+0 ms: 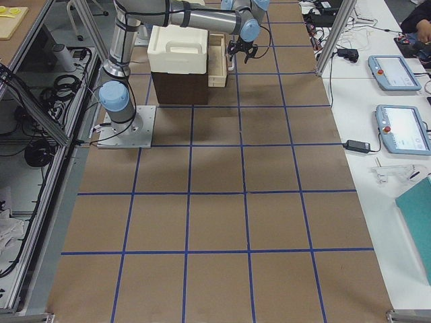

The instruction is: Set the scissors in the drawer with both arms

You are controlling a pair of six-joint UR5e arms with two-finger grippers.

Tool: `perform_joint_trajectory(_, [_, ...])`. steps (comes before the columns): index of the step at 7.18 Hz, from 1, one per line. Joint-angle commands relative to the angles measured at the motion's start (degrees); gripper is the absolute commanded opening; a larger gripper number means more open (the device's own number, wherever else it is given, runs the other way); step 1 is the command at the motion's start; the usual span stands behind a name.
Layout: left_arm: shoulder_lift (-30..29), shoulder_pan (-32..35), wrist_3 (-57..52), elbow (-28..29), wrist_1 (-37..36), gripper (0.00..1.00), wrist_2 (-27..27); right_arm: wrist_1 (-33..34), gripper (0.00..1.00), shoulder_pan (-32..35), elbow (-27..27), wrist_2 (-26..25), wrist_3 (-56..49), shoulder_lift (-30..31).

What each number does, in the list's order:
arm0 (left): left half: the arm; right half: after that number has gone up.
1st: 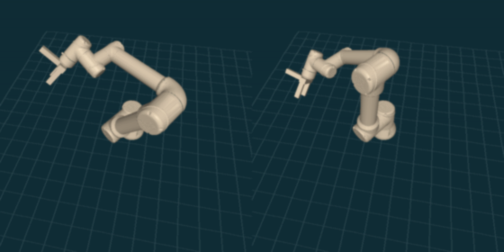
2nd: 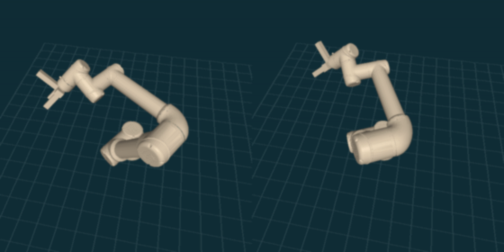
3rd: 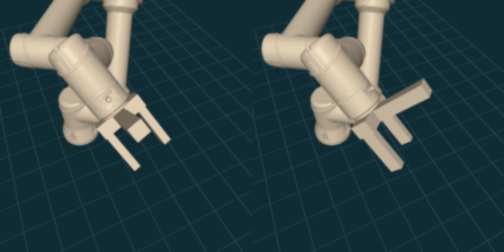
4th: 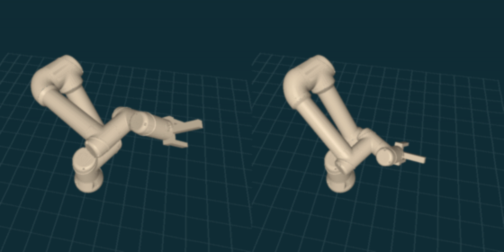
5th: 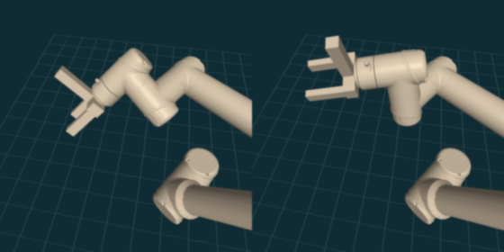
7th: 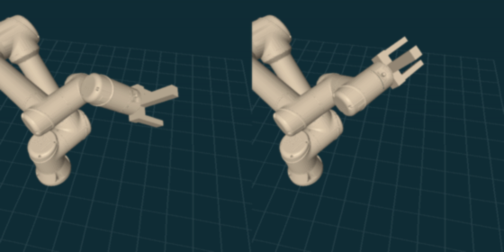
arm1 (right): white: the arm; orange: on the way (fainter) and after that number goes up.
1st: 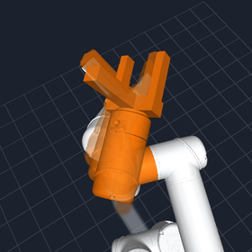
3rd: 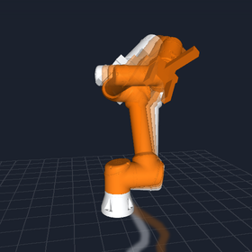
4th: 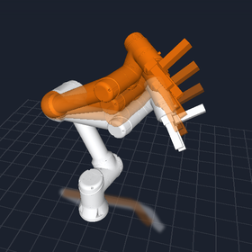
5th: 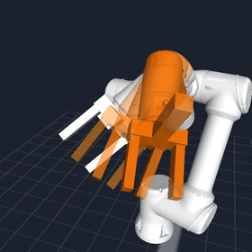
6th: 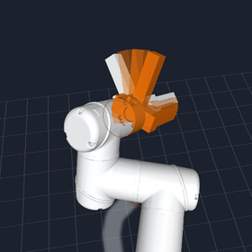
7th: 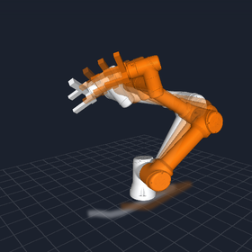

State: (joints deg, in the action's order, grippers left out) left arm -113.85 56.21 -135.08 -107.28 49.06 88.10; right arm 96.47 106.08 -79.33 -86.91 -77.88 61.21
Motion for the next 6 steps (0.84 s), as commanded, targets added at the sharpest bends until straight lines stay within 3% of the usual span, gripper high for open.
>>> perform_joint_trajectory(1, [0.5,0.7,-0.7,3.3,2.7,0.0,-0.1,-0.1,0.92,-1.0,2.8,0.2,-0.2,-1.4])
perform_joint_trajectory(3, [1.3,0.9,-0.6,6.4,7.0,0.0,-0.3,0.3,0.99,-2.3,4.8,2.0,-1.0,-2.7])
perform_joint_trajectory(6, [1.8,1.1,0.0,8.1,10.9,0.0,-1.8,0.6,1.0,-2.3,8.1,1.8,-1.0,-5.4])
